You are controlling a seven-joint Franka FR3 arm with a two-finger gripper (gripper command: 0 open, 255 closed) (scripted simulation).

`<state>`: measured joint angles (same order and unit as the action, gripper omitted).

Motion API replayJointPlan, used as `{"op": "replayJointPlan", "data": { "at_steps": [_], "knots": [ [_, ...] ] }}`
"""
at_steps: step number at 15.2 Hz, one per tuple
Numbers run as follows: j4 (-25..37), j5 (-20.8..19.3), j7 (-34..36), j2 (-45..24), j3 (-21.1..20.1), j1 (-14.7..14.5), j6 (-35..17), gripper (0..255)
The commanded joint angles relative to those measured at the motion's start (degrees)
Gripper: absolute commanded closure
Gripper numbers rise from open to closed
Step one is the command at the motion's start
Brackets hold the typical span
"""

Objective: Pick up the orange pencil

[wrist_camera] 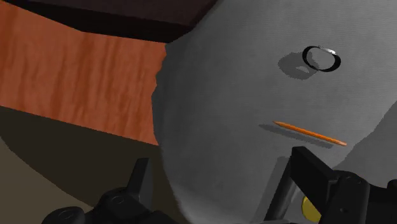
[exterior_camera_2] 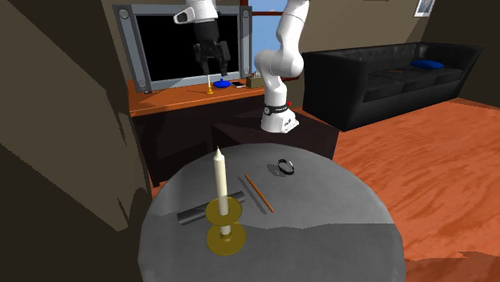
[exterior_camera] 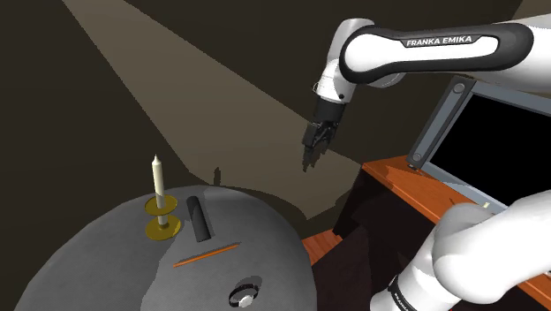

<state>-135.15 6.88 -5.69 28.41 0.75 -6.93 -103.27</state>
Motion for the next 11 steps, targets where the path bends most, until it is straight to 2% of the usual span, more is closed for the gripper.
{"op": "replayJointPlan", "data": {
  "at_steps": [1, 11],
  "knots": [
    [0.88, 0.56, -3.40, -4.49, -0.13, -1.47, -3.25, 0],
    [7.63, 3.24, -17.85, -22.78, -3.20, -7.89, -12.94, 0]
  ]
}}
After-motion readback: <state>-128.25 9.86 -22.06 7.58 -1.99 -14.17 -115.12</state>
